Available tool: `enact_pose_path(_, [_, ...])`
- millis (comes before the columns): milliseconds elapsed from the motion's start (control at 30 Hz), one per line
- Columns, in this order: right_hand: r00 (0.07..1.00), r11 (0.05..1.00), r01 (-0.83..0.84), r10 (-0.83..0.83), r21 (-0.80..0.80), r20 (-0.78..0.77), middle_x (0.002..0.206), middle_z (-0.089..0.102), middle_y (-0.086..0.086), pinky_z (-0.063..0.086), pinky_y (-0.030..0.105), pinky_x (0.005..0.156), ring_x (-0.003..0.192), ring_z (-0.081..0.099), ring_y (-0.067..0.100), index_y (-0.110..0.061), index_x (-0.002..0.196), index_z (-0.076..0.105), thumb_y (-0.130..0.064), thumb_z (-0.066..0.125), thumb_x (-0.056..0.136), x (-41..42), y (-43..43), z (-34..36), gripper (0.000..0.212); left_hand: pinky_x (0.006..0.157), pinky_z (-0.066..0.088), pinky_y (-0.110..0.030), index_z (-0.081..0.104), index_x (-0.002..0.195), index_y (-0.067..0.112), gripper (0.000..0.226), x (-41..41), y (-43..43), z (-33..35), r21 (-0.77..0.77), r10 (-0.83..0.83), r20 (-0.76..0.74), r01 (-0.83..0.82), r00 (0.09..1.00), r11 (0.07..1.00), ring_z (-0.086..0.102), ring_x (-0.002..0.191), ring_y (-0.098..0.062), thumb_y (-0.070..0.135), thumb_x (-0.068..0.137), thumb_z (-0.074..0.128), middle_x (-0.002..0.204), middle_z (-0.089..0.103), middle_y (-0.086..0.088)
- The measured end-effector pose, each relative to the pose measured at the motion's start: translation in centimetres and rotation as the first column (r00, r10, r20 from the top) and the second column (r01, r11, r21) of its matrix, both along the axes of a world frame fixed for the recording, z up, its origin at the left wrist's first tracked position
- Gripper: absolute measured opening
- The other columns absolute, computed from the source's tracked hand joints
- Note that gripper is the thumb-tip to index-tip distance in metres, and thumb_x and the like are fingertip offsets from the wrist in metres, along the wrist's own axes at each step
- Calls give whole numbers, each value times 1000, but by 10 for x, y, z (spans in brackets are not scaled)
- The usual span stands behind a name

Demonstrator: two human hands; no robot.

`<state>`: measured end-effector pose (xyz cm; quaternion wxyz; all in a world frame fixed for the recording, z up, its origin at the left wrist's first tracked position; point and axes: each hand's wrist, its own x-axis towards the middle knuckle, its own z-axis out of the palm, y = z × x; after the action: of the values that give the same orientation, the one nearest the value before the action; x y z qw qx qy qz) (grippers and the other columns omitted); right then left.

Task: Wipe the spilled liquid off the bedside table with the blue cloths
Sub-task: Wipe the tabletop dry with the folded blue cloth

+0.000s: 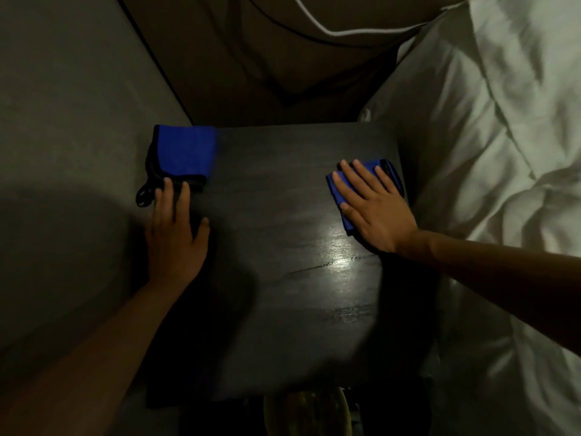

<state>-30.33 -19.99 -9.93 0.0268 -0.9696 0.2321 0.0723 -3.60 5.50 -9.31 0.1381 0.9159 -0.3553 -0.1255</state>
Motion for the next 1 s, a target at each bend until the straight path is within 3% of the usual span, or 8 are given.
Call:
enact_pose_path(167, [982,982,186,-187,27,41,170,9,4,5,48,126,157,4,22,-22,162,12,-48,10,105,-3,9,-5,63,118,21,-53,25,151,13,70,-5,9,1,-143,86,-76,-97,993,985,12,150,-26,23,92,59,163,11,-8])
enact_pose_path(300, [935,938,344,-346,38,81,171,6,4,3,49,126,157,0,22,-24,162,9,-48,11,106,-8,22,-9,61,120,16,-49,34,148,12,54,-8,17,-2,-111,69,-19,-71,997,991,8,150,-24,25,97,48,163,13,-6])
enact_pose_path(467, [893,898,437,-441,55,94,171,3,4,1,48,126,157,-3,21,-24,163,7,-49,8,105,-19,34,-10,63,120,11,-43,39,147,17,45,-15,28,-6,-170,243,-74,-253,967,953,9,150,-21,25,103,36,163,14,-2])
enact_pose_path(700, [783,788,614,-615,48,87,170,2,6,5,51,126,157,-1,23,-22,163,4,-50,2,102,-21,75,-7,67,122,12,-40,36,149,14,45,-11,37,-8,-255,169,-178,-211,969,944,9,150,-18,23,105,30,164,12,-2])
enact_pose_path(1000, [698,703,710,-710,46,94,170,2,8,5,52,125,157,-1,26,-20,163,4,-46,8,104,-3,119,-9,65,121,12,-36,36,149,14,50,-12,37,-9,-215,168,-123,-191,978,958,14,149,-20,27,101,35,164,13,-1])
